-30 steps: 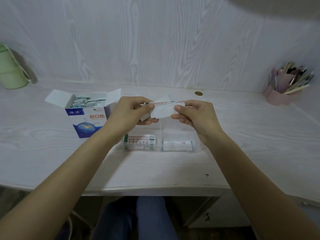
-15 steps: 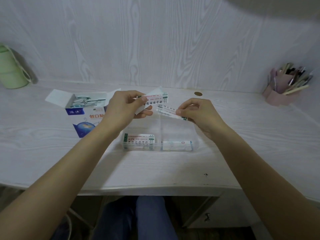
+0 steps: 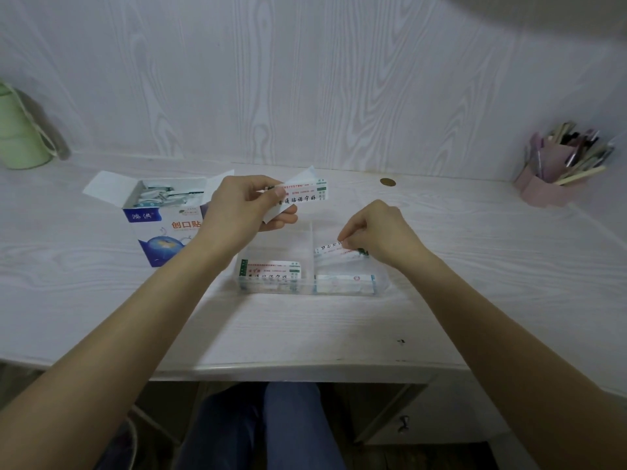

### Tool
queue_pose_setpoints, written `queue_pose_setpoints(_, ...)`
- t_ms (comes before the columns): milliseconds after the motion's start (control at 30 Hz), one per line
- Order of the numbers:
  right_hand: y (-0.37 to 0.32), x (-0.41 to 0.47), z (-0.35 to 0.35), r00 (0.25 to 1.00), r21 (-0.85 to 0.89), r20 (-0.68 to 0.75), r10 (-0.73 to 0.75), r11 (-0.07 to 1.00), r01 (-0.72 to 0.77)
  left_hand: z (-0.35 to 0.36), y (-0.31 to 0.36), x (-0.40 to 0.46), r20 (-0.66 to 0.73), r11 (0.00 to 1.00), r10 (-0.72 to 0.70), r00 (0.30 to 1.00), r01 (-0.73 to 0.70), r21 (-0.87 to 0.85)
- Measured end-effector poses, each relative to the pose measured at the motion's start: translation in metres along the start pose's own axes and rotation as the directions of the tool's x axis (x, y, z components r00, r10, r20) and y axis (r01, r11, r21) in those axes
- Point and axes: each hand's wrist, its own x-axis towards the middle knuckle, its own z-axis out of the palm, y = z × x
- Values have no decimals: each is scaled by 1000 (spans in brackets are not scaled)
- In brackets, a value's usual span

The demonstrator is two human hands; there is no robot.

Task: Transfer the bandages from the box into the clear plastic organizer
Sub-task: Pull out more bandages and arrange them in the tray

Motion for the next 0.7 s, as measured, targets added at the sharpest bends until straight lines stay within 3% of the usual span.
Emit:
queue_pose_setpoints(233,-8,2,6,998,-266,65,-19,963,36,2,1,-2,15,1000,-11,1000,11,-5)
queue_pose_setpoints(400,-13,6,10,989,-456,71,-126,878,145,3,3,-2,17,1000,0,1000,0,3)
queue_pose_setpoints(700,-14,9,1,919,-523,267,-291,757,392,7,5,-4,36,1000,-13,999,14,-2)
